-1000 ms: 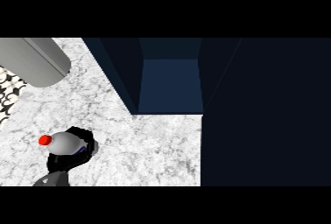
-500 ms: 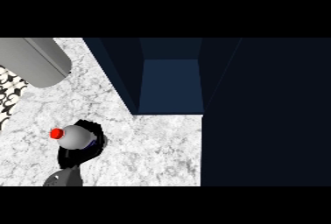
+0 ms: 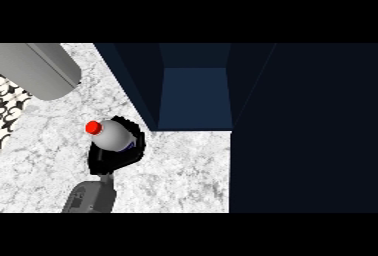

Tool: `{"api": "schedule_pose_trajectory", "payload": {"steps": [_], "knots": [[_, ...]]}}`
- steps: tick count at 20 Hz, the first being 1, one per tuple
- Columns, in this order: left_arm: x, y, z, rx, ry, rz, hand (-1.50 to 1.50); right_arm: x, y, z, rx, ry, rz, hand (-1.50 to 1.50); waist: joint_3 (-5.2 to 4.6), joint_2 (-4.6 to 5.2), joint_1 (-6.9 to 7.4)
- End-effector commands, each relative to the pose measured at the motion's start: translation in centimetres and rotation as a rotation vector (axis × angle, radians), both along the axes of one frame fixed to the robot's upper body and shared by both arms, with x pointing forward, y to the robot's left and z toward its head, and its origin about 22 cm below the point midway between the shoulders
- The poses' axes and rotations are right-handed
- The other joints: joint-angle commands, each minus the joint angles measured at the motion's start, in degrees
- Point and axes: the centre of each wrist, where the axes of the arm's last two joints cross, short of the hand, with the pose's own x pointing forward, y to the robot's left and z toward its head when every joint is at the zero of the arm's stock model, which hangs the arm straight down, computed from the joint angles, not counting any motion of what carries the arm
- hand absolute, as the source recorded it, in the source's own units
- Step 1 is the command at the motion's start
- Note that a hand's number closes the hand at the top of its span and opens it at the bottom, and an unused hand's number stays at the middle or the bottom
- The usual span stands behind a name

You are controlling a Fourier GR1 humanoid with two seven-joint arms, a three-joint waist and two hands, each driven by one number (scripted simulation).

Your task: Pick up the bottled water, place it into the cabinet and close the cabinet

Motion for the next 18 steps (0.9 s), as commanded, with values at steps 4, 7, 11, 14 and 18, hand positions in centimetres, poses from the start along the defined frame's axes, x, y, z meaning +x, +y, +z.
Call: {"api": "schedule_pose_trajectory", "payload": {"steps": [4,7,11,14,18], "knots": [[1.9,-5.6,4.4,0.036,-0.023,0.018,1.5,0.0,2.4,3.6,0.038,-0.063,0.063,-1.5,-0.04,0.12,-0.71],[2.2,-8.4,5.8,0.052,-0.02,0.03,1.5,-1.0,3.0,3.4,0.038,-0.061,0.07,-1.5,-0.05,-0.11,-1.96],[2.9,-8.6,5.3,0.116,0.003,0.068,1.5,-0.1,2.2,3.8,0.041,-0.081,0.03,-1.5,-0.03,0.15,-0.64],[5.0,-11.0,6.4,0.184,0.002,0.116,1.5,1.4,1.1,3.4,0.052,-0.087,0.061,-1.5,-0.05,0.48,-1.07],[6.9,-11.2,6.8,0.236,0.053,0.155,1.5,0.6,1.9,3.7,0.052,-0.067,0.056,-1.5,-0.05,0.43,-1.41]]}}
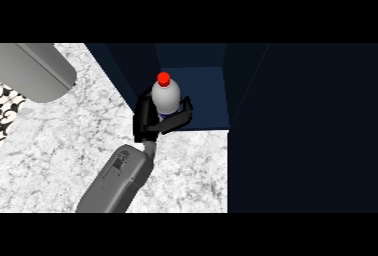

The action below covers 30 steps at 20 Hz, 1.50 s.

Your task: Pick up the bottled water, place it into the cabinet and close the cabinet

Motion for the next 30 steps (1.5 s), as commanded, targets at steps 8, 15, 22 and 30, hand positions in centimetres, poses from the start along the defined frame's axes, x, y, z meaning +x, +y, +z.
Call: {"api": "schedule_pose_trajectory", "payload": {"steps": [8,15,22,30], "knots": [[4.5,-0.7,-0.3,0.069,0.085,0.066,1.5,-0.8,1.3,2.8,0.078,-0.054,0.068,-1.5,-0.05,0.4,-1.29],[6.6,-1.3,0.3,0.103,0.06,0.101,1.5,-0.2,1.0,2.2,0.101,-0.052,0.063,-1.5,-0.04,0.64,-1.43],[8.6,-1.3,1.3,0.17,0.022,0.152,1.5,0.0,1.3,2.0,0.074,-0.046,0.075,-1.5,-0.04,0.89,-1.84],[10.5,-0.3,3.2,0.26,0.049,0.179,-1.5,0.2,0.8,2.0,0.08,-0.053,0.089,-1.5,-0.02,0.95,-2.13]]}}
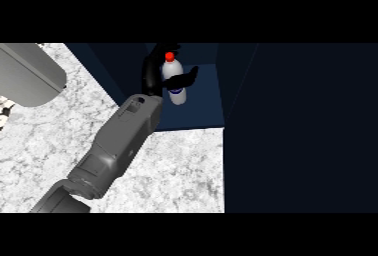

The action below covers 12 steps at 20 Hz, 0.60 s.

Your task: Pick up the bottled water, place it into the cabinet and close the cabinet

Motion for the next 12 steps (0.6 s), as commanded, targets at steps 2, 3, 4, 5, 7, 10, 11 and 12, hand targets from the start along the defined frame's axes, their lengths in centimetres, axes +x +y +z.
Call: {"api": "schedule_pose_trajectory", "payload": {"steps": [2,3,4,5,7,10,11,12], "knots": [[0.4,0.0,0.0,0.037,0.02,0.034,-1.5,-0.4,2.9,1.9,0.029,-0.054,0.045,-1.5,-0.04,0.38,-1.06],[0.4,0.1,-0.2,0.045,0.03,0.001,-1.5,-0.6,1.8,2.1,0.032,-0.047,0.047,-1.5,-0.02,0.11,-0.67],[1.2,1.6,0.9,0.033,0.022,0.027,-1.5,0.3,1.3,1.3,0.021,-0.044,0.044,-1.5,-0.01,0.55,-0.57],[0.9,0.0,0.8,0.065,0.021,0.034,-1.5,-0.1,1.2,1.4,0.027,-0.048,0.048,-1.5,0.02,0.22,-0.64],[0.7,-0.2,0.4,0.023,0.014,0.026,-1.5,0.1,2.2,1.9,0.038,-0.043,0.044,-1.5,-0.04,0.34,-0.32],[0.7,-0.9,0.6,0.049,-0.041,-0.029,-1.5,0.5,1.6,1.5,0.017,-0.058,0.027,-1.5,0.0,0.2,0.04],[0.6,0.3,0.1,0.03,-0.039,-0.05,-1.5,1.0,1.2,2.2,0.026,-0.071,0.035,-1.5,-0.03,0.29,0.47],[0.8,-0.8,1.0,0.016,-0.068,-0.053,-1.5,0.1,1.7,2.1,0.008,-0.045,0.025,-1.5,-0.03,0.12,-0.31]]}}
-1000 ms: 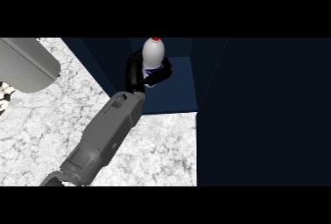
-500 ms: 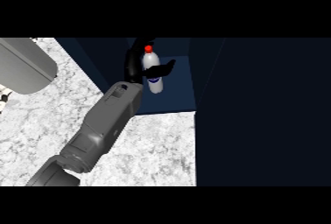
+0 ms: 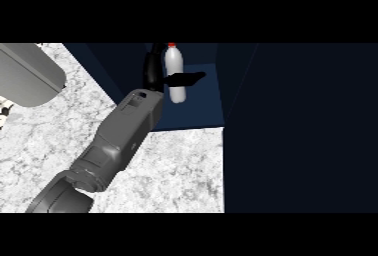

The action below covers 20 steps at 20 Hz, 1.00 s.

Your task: Pick up the bottled water, place it into the cabinet and close the cabinet

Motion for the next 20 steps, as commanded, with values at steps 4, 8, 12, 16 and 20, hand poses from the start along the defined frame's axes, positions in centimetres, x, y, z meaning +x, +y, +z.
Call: {"api": "schedule_pose_trajectory", "payload": {"steps": [4,8,12,16,20], "knots": [[0.3,-1.1,1.5,-0.1,-0.128,-0.077,-1.5,-0.2,1.1,2.0,-0.017,-0.035,0.014,-1.5,0.01,-0.34,0.24],[0.3,-1.3,1.8,-0.114,-0.158,-0.119,-1.5,-0.8,1.7,3.3,-0.029,-0.037,0.039,-1.5,0.01,-0.8,0.52],[0.3,-1.6,2.2,-0.17,-0.157,-0.134,-1.5,-0.1,1.0,2.2,-0.028,-0.043,0.034,-1.5,0.08,-0.91,0.15],[-0.4,-2.0,2.0,-0.186,-0.169,-0.148,-1.5,-1.0,1.1,2.2,-0.041,-0.024,-0.007,-1.5,0.1,-1.48,1.6],[-3.3,-1.7,-1.9,-0.263,-0.155,-0.174,-1.5,0.5,1.6,2.7,-0.029,-0.041,0.022,-1.5,0.03,-1.51,0.74]]}}
